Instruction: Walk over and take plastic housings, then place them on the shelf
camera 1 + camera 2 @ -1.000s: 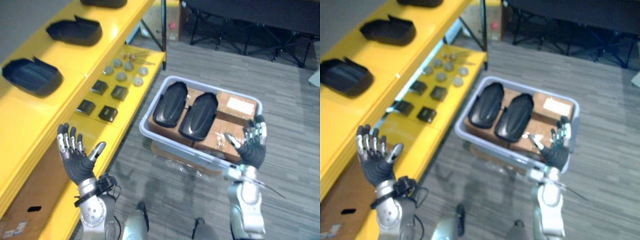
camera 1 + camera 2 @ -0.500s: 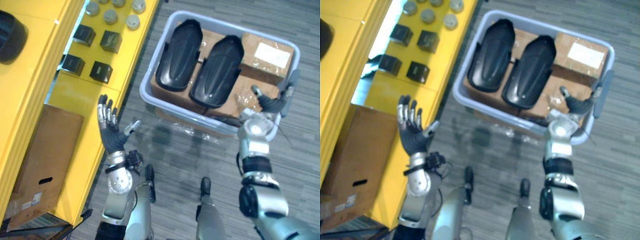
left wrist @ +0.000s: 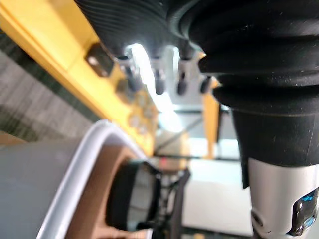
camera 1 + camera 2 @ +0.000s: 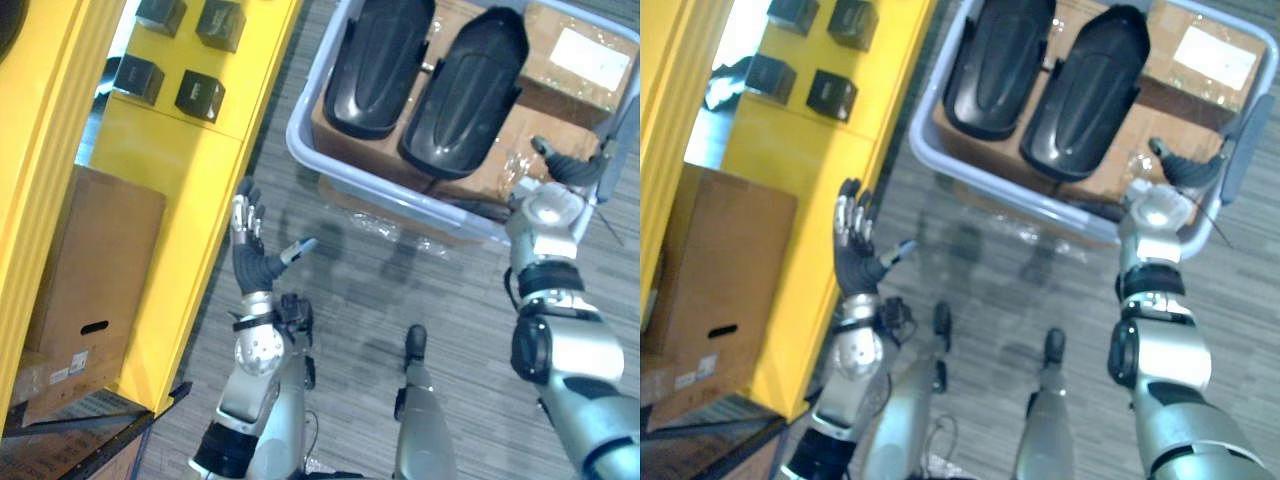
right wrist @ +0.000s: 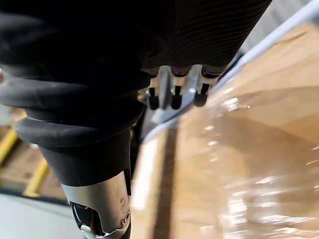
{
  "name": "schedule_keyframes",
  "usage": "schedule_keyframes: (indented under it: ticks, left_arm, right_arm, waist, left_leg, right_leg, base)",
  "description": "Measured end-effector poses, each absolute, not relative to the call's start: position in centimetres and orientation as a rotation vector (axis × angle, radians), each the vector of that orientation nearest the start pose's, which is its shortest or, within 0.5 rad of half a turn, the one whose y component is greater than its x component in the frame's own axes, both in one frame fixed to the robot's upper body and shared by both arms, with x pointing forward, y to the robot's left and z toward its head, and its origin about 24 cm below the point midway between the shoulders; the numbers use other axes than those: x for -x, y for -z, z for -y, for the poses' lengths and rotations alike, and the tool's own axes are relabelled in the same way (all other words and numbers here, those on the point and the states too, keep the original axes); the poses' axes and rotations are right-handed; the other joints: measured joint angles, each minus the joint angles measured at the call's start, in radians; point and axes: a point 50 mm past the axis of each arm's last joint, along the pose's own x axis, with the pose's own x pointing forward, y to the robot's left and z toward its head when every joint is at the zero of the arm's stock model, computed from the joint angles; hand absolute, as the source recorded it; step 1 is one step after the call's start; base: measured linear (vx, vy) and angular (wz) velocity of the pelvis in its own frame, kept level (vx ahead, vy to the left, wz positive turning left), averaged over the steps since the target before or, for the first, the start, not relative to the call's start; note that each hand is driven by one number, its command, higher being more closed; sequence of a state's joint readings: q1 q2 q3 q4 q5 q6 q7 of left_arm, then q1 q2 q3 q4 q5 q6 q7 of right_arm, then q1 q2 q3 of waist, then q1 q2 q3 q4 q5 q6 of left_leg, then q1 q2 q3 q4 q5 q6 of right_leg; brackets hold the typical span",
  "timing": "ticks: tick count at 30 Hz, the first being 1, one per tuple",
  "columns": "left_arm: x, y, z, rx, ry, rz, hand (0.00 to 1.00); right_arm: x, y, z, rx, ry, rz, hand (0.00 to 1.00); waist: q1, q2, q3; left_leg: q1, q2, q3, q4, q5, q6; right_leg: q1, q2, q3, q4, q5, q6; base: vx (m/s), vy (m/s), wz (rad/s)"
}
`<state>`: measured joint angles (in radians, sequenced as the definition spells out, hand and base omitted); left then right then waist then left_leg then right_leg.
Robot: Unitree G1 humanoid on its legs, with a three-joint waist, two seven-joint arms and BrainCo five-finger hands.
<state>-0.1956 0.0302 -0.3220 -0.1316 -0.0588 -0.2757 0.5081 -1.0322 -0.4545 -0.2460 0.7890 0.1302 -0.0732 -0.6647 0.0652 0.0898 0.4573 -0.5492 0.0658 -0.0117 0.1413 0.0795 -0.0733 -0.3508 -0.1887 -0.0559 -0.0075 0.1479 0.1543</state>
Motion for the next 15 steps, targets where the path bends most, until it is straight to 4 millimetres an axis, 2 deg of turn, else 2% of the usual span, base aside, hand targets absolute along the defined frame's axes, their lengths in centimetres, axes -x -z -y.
schedule_keyframes:
  ticks: [1,5,10,15]
  left_arm:
    - [-26.0,-14.1,-8.7,0.217,-0.101,0.542,0.00]
    - [-26.1,-14.3,-8.5,0.223,-0.098,0.548,0.00]
    - [-26.1,-14.4,-8.4,0.220,-0.088,0.553,0.00]
    - [-26.0,-14.2,-8.1,0.182,-0.085,0.559,0.00]
  right_arm:
    - [-37.1,-26.1,27.8,-0.043,0.892,0.486,0.00]
    - [-35.6,-29.1,27.0,0.001,0.948,0.659,0.00]
    - [-35.2,-29.6,25.9,0.021,0.968,0.714,0.00]
    - [-36.0,-29.2,25.3,0.014,0.953,0.676,0.00]
  waist:
    - [-0.001,-0.001,0.005]
    - [-0.017,-0.001,0.005]
    - [-0.024,-0.001,0.005]
    - [-0.021,-0.001,0.005]
  left_leg:
    - [-0.002,-0.001,-0.002,-0.002,0.004,-0.002]
    - [0.004,-0.002,-0.006,-0.024,0.024,-0.004]
    - [0.012,-0.002,-0.005,-0.044,0.042,-0.007]
    - [0.047,-0.001,-0.005,-0.141,0.101,-0.014]
  right_leg:
    - [-0.001,0.000,0.000,-0.006,0.000,0.000]
    - [-0.001,0.000,0.000,-0.010,0.000,0.000]
    - [-0.001,0.000,0.000,-0.014,-0.001,0.000]
    - [-0.010,0.001,-0.001,-0.019,-0.005,-0.006]
  base:
    - [-0.05,-0.042,-0.01]
    - [-0.04,-0.030,0.01]
    - [-0.04,-0.018,-0.01]
    - [-0.05,-0.022,0.00]
